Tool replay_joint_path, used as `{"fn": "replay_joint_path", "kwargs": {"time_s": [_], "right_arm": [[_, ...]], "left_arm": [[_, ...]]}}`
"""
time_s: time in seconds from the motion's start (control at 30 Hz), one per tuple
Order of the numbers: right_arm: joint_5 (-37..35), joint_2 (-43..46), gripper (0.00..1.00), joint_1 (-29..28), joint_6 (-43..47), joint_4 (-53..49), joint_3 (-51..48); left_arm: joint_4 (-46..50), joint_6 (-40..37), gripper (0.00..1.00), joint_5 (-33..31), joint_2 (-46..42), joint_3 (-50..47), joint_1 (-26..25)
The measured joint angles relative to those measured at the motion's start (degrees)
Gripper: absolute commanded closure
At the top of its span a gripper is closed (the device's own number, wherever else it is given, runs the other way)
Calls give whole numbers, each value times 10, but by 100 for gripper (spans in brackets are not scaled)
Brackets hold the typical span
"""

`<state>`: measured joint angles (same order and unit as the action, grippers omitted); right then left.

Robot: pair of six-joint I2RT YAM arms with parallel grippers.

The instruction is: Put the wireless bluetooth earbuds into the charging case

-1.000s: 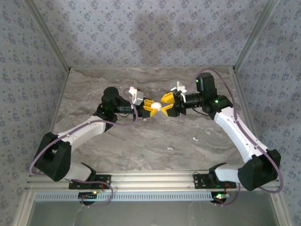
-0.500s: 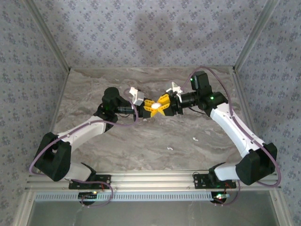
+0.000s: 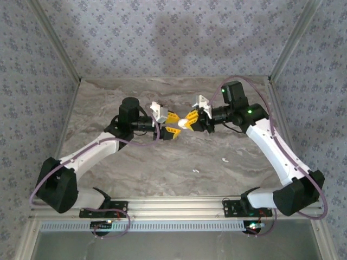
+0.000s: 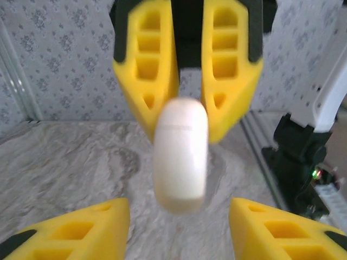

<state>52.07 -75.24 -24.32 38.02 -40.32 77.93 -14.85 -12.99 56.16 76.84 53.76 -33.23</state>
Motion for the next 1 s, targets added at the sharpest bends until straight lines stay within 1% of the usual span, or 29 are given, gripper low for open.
{"fn": "replay_joint_path", "kwargs": {"time_s": [0.07,0.2,0.3,0.43,0.63,1.0], "right_arm": [[-46,0,84,-16,28,-40,27],[-129,-7,83,-63,75,-112,74],[-159,-18,83,-87,94,-141,90],[-177,-30,83,-98,106,-157,90],[-182,-43,83,-104,111,-164,93],[-182,-57,83,-111,111,-164,97]], "left_arm": [[48,-42,49,-8,-9,11,0],[114,-99,48,-21,-11,26,-3],[147,-126,48,-26,-10,29,-9],[178,-148,48,-29,-9,34,-17],[193,-162,50,-29,-9,40,-22],[196,-164,59,-28,-5,46,-29]]}}
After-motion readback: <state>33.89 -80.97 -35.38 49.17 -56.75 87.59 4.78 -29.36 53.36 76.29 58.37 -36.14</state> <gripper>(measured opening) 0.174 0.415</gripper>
